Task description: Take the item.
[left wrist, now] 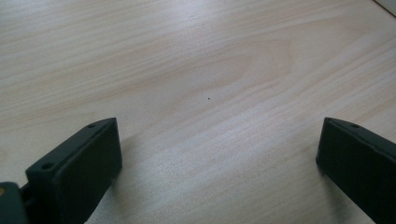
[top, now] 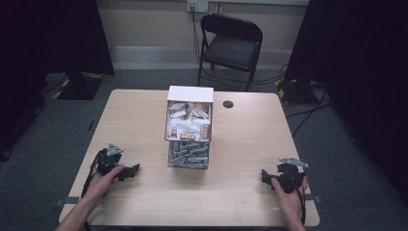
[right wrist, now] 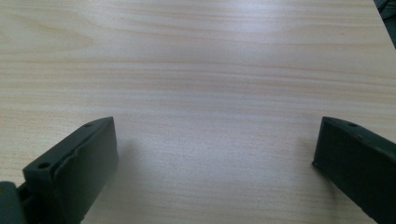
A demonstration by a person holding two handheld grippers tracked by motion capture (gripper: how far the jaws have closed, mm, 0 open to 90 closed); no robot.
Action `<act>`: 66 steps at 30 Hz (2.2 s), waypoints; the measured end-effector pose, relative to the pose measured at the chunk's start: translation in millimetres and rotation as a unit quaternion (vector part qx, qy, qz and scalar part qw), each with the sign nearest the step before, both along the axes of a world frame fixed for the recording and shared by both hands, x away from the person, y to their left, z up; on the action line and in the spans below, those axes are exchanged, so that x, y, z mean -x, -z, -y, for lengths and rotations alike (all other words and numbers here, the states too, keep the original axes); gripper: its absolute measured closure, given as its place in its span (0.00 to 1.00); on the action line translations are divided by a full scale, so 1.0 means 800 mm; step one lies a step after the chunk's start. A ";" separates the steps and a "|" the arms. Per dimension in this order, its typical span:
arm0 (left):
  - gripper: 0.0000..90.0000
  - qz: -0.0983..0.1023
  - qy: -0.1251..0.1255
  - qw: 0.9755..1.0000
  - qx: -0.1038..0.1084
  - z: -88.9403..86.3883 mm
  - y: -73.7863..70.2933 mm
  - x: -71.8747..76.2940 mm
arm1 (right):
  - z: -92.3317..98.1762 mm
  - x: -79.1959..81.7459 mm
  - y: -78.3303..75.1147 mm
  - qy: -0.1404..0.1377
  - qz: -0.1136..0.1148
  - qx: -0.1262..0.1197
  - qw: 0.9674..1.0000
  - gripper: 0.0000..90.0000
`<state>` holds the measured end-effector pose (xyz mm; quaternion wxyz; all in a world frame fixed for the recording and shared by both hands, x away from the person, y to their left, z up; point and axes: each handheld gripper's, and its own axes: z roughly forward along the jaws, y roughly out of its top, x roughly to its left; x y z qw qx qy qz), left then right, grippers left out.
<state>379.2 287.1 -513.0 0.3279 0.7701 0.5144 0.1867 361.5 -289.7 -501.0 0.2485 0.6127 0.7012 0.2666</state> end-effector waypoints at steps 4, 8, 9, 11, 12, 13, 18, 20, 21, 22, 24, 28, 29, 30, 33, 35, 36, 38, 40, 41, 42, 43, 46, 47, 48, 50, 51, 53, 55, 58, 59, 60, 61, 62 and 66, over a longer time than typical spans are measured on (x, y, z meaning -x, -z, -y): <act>0.00 0.000 0.000 1.000 0.000 0.000 0.000 0.000 | 0.000 0.000 0.000 -0.003 0.001 0.000 1.000 0.00; 0.00 0.000 0.000 1.000 0.000 0.000 0.000 0.000 | -0.002 -0.001 0.000 -0.013 0.003 0.000 1.000 0.02; 0.00 0.000 0.001 1.000 0.000 0.000 0.000 0.000 | -0.003 -0.001 -0.001 -0.017 0.006 -0.001 1.000 0.06; 0.00 0.000 0.000 1.000 0.001 0.000 0.000 0.000 | -0.005 -0.001 -0.002 -0.025 0.012 -0.001 1.000 0.13; 0.00 0.000 0.000 1.000 0.000 0.000 0.000 0.000 | -0.007 0.000 -0.002 -0.027 0.016 -0.002 1.000 0.16; 0.00 0.000 0.000 1.000 0.001 0.000 0.000 0.000 | -0.008 -0.001 -0.003 -0.032 0.016 -0.002 0.999 0.16; 0.00 0.000 0.000 1.000 0.000 0.000 0.000 0.000 | -0.016 -0.003 -0.007 -0.049 0.011 0.006 0.999 0.19; 0.00 0.000 0.000 1.000 0.000 0.000 0.000 0.000 | -0.019 -0.004 -0.008 -0.056 0.012 0.000 0.998 0.19; 0.00 0.000 0.000 1.000 0.000 0.000 0.000 0.000 | -0.020 -0.005 -0.010 -0.061 0.014 -0.003 0.998 0.19; 0.00 0.000 0.000 1.000 0.000 0.000 0.000 0.000 | -0.022 -0.005 -0.012 -0.064 0.014 -0.003 0.998 0.20; 0.00 0.000 0.000 1.000 -0.005 0.000 -0.001 0.001 | -0.024 -0.006 -0.015 -0.068 0.018 -0.009 0.997 0.20; 0.00 -0.002 0.005 1.000 -0.005 -0.001 -0.001 0.001 | -0.032 -0.007 -0.022 -0.091 0.028 -0.029 0.995 0.22; 0.00 -0.004 0.007 1.000 -0.004 -0.001 -0.001 0.001 | -0.034 -0.007 -0.024 -0.100 0.027 -0.038 0.994 0.23; 0.00 -0.004 0.008 1.000 -0.004 -0.001 -0.001 0.001 | -0.036 -0.008 -0.026 -0.107 0.026 -0.040 0.993 0.25; 0.00 -0.004 0.008 1.000 -0.005 -0.001 -0.001 0.001 | -0.043 -0.008 -0.030 -0.127 0.027 -0.043 0.991 0.26; 0.00 -0.003 0.008 1.000 -0.005 -0.002 -0.001 0.001 | -0.046 -0.008 -0.033 -0.139 0.027 -0.049 0.989 0.28; 0.00 -0.004 0.008 1.000 -0.004 -0.001 -0.001 0.001 | -0.049 -0.006 -0.035 -0.146 0.031 -0.051 0.987 0.30; 0.00 -0.003 0.008 1.000 -0.005 -0.001 -0.001 0.001 | -0.051 -0.006 -0.036 -0.157 0.031 -0.064 0.985 0.32; 0.00 -0.004 0.007 1.000 -0.005 -0.001 -0.001 0.001 | -0.052 -0.006 -0.039 -0.164 0.031 -0.083 0.982 0.34; 0.00 -0.003 0.007 1.000 -0.005 -0.001 -0.001 0.001 | -0.053 -0.006 -0.041 -0.170 0.032 -0.084 0.981 0.34; 0.00 -0.003 0.007 1.000 -0.005 -0.001 -0.001 0.001 | -0.055 -0.006 -0.044 -0.173 0.034 -0.084 0.981 0.35; 0.00 -0.002 0.005 1.000 -0.002 -0.001 0.000 0.001 | -0.057 -0.006 -0.046 -0.176 0.035 -0.084 0.980 0.36; 0.00 -0.002 0.007 1.000 -0.005 -0.001 -0.001 0.001 | -0.063 -0.005 -0.053 -0.193 0.038 -0.092 0.976 0.40; 0.00 -0.004 0.008 1.000 -0.004 -0.001 -0.001 0.001 | -0.065 -0.004 -0.054 -0.196 0.039 -0.095 0.975 0.41; 0.00 -0.002 0.007 1.000 -0.004 -0.001 -0.001 0.001 | -0.067 -0.004 -0.057 -0.201 0.041 -0.103 0.973 0.43; 0.00 -0.001 0.006 1.000 -0.003 -0.001 0.000 0.001 | -0.071 -0.004 -0.063 -0.218 0.046 -0.107 0.969 0.44; 0.00 -0.003 0.008 1.000 -0.005 -0.001 -0.001 0.001 | -0.073 -0.004 -0.066 -0.223 0.049 -0.111 0.967 0.45; 0.00 -0.004 0.008 1.000 -0.004 -0.002 -0.001 0.001 | -0.076 -0.002 -0.070 -0.233 0.051 -0.127 0.963 0.48; 0.00 -0.003 0.007 1.000 -0.005 -0.002 -0.001 0.001 | -0.083 0.001 -0.075 -0.247 0.056 -0.127 0.959 0.50; 0.00 -0.003 0.007 1.000 -0.004 -0.001 -0.001 0.001 | -0.093 0.005 -0.080 -0.267 0.056 -0.131 0.953 0.53; 0.00 -0.003 0.008 1.000 -0.005 -0.001 -0.001 0.001 | -0.096 0.006 -0.081 -0.271 0.057 -0.132 0.952 0.54; 0.00 -0.002 0.007 1.000 -0.004 -0.001 -0.001 0.001 | -0.099 0.007 -0.082 -0.278 0.056 -0.133 0.950 0.55; 0.00 -0.004 0.008 1.000 -0.005 -0.001 -0.001 0.001 | -0.101 0.008 -0.083 -0.282 0.056 -0.134 0.948 0.56; 0.00 -0.004 0.008 1.000 -0.005 -0.001 -0.001 0.001 | -0.105 0.010 -0.084 -0.289 0.056 -0.136 0.946 0.56; 0.00 -0.004 0.008 1.000 -0.005 -0.001 -0.001 0.001 | -0.115 0.014 -0.087 -0.305 0.057 -0.137 0.941 0.59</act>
